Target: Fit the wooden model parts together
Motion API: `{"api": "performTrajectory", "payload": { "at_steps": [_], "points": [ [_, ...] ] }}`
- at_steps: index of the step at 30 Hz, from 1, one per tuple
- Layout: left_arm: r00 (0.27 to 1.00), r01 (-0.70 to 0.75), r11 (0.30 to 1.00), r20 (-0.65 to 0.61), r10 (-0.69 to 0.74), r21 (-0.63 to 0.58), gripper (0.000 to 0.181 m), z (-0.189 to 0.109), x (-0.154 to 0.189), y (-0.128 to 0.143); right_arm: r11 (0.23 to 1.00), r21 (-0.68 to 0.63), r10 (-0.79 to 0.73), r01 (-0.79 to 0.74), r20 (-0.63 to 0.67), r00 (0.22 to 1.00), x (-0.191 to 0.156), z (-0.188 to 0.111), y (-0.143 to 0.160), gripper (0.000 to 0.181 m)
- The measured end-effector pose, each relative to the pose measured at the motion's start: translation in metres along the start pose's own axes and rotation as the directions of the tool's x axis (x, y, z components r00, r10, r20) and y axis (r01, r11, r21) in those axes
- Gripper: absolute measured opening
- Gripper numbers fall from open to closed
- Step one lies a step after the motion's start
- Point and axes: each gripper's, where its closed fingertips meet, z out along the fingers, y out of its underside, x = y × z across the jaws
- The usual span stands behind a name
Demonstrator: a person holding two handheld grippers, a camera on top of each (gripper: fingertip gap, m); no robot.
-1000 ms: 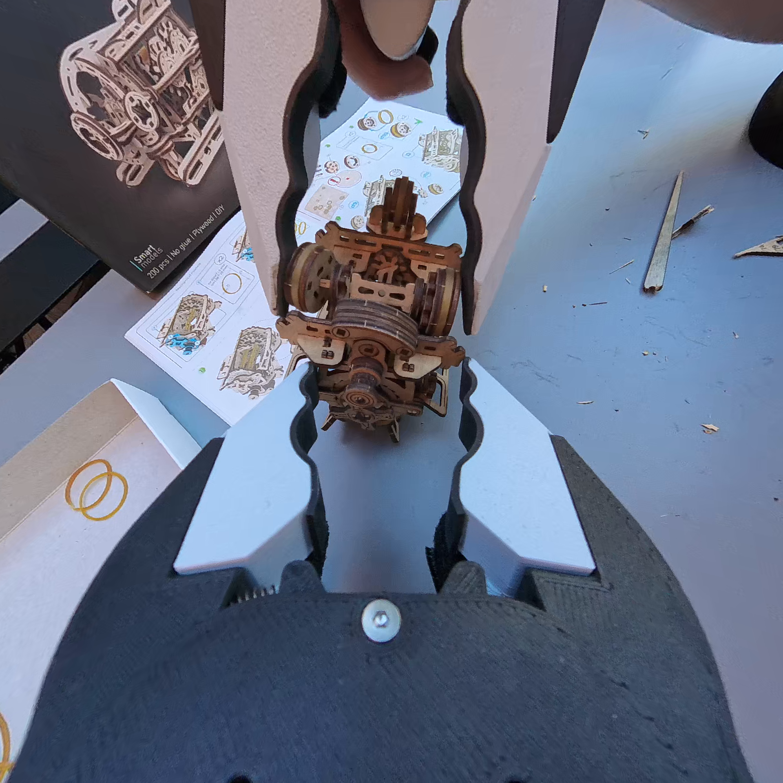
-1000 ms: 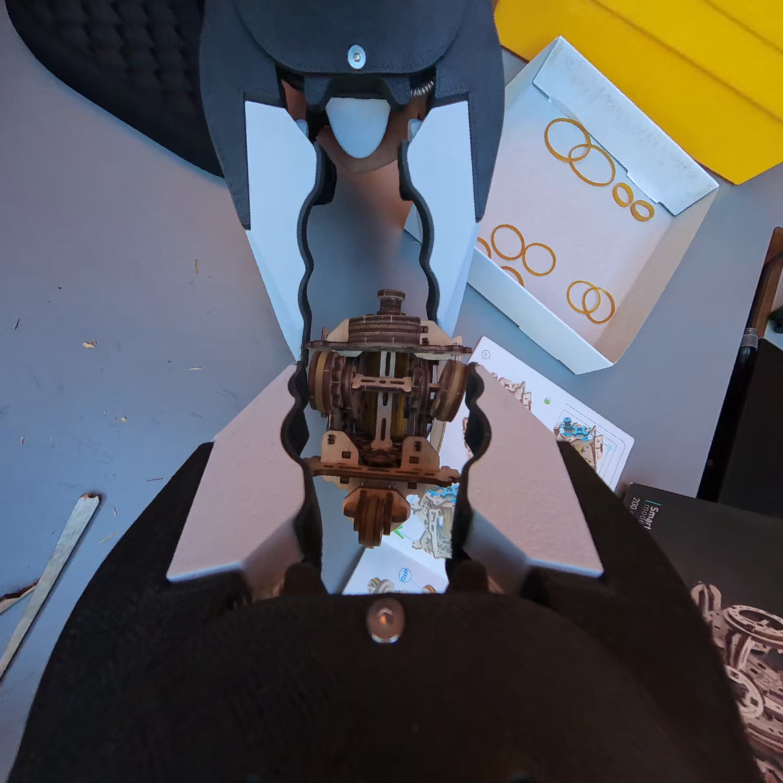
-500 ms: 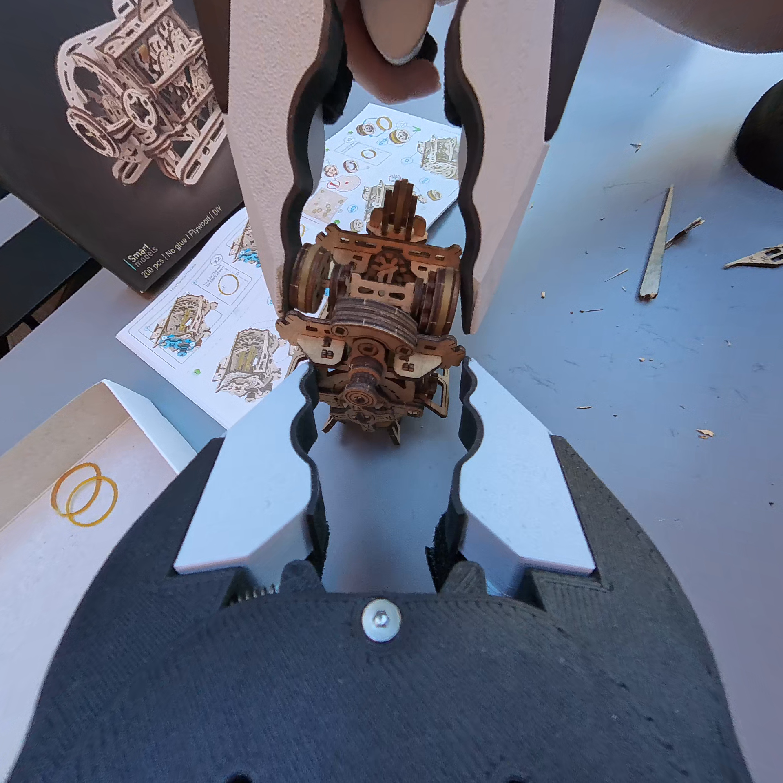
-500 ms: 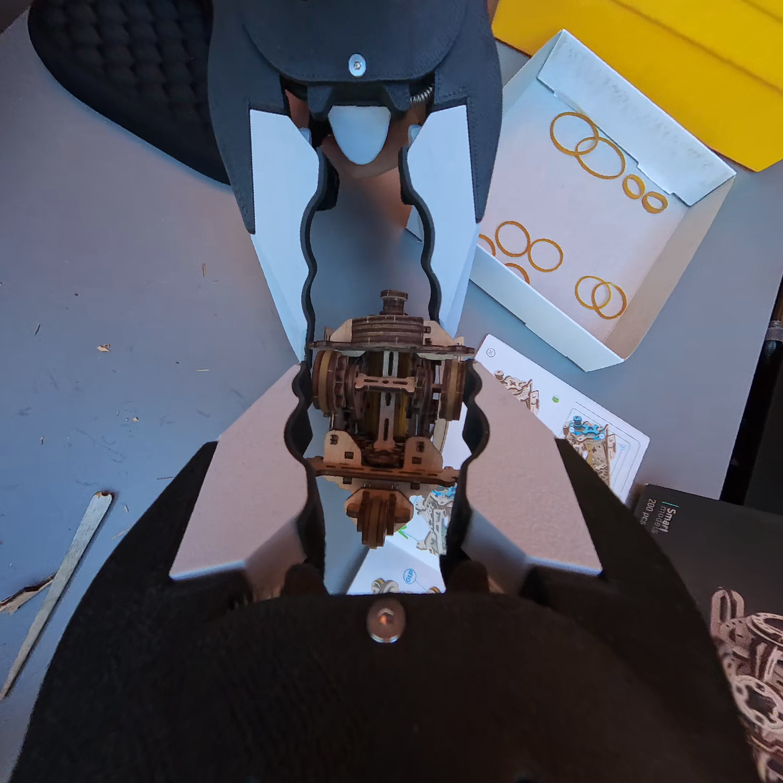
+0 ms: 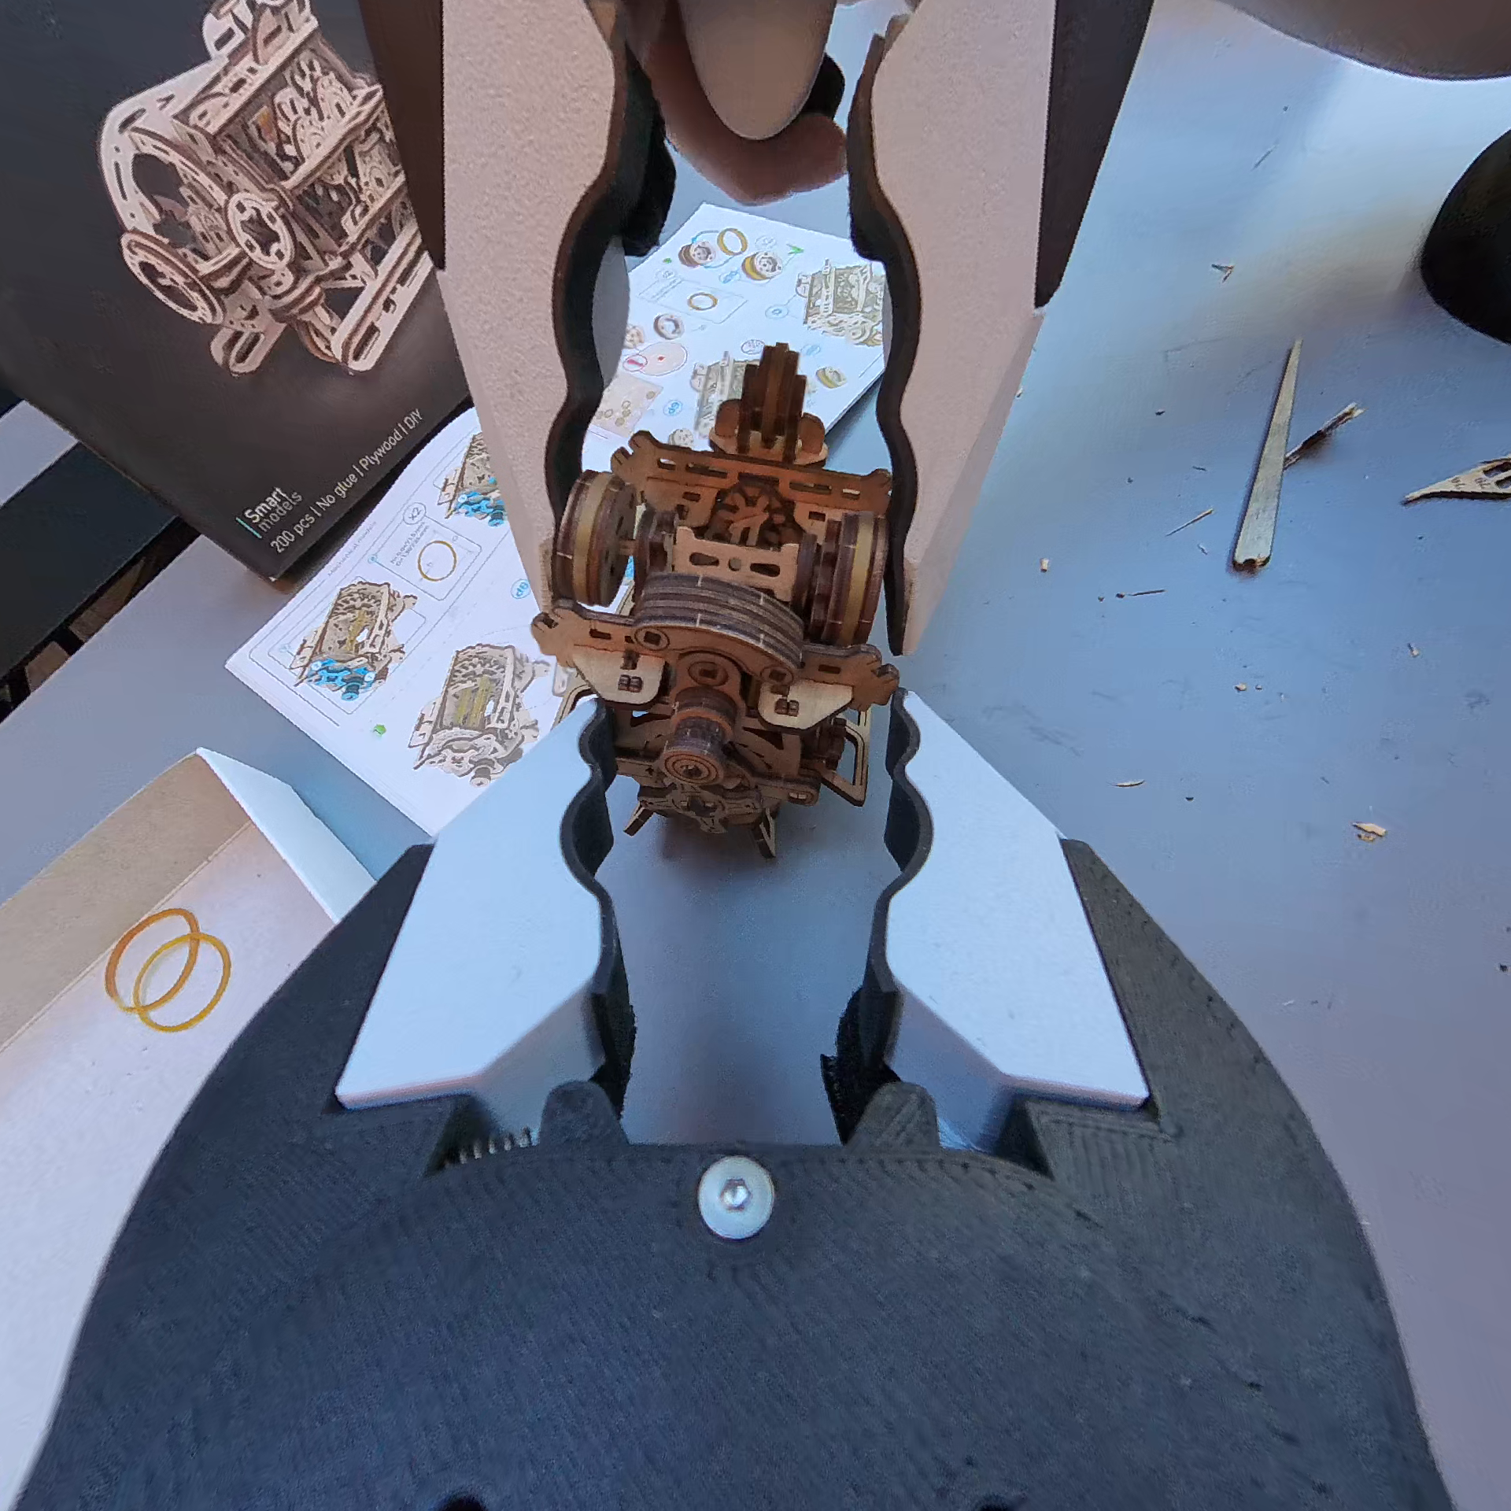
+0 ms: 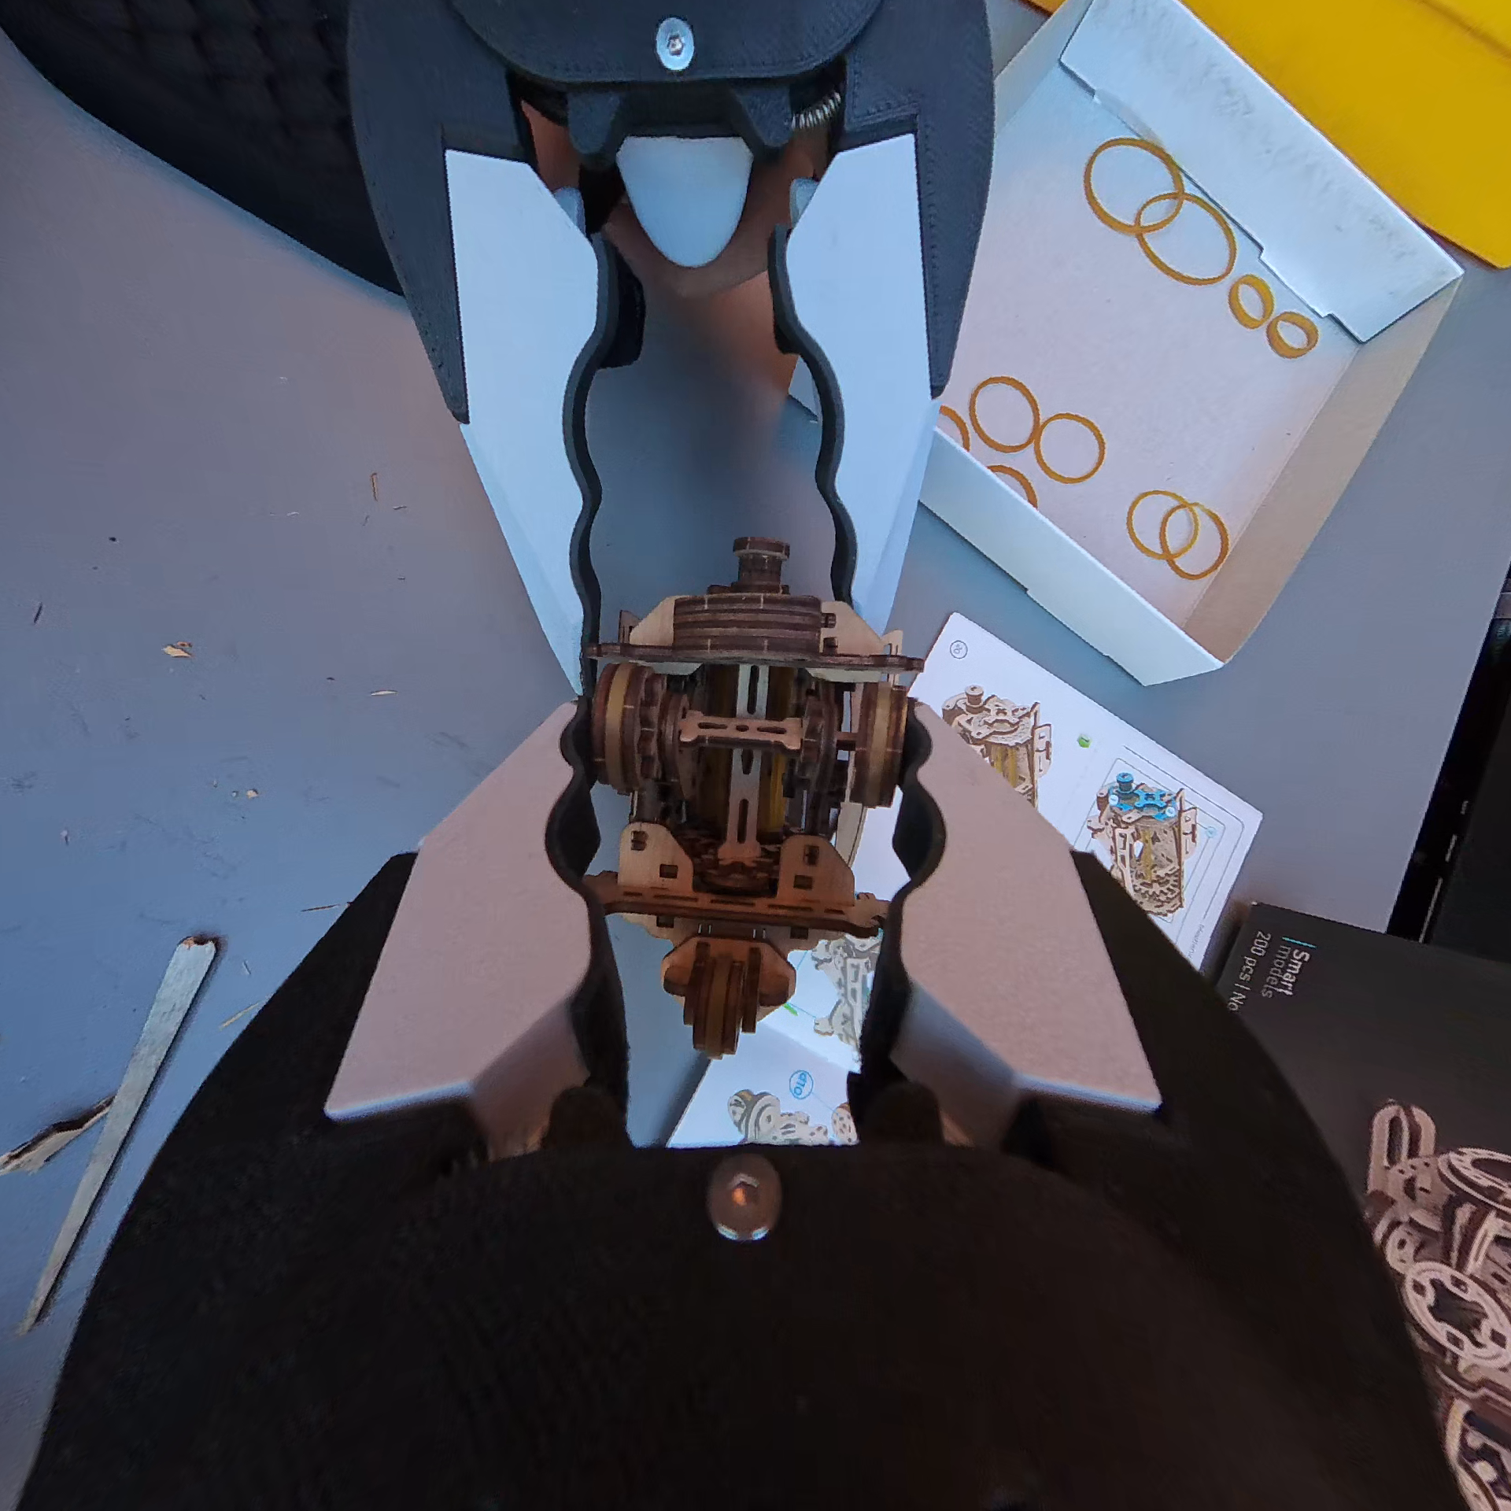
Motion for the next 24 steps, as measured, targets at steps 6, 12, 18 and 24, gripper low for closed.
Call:
{"api": "performTrajectory", "payload": {
  "at_steps": [6,12,18,24],
  "points": [
    [1.0,-0.022,1.0,0.004,0.022,-0.002,0.066,0.0009,0.002,-0.0008,0.999,-0.027,-0.03,0.03,-0.023,0.999,-0.0026,-0.0011,0.0017,0.071],
    [0.999,-0.032,0.999,0.005,0.032,-0.004,0.066,0.0015,0.0037,-0.0015,0.998,-0.044,-0.043,0.041,-0.033,0.999,-0.0045,-0.0019,0.0026,0.071],
    [1.0,-0.031,1.0,0.003,0.031,0.0,0.065,0.0013,0.0039,-0.0013,0.999,-0.038,0.003,-0.005,-0.033,0.999,-0.0045,-0.0017,0.0024,0.072],
    [0.999,-0.037,0.999,0.006,0.037,0.002,0.064,0.0029,0.0042,-0.0011,0.999,-0.028,0.022,-0.025,-0.094,0.995,-0.0022,-0.0086,0.0002,0.072]
  ]
}}
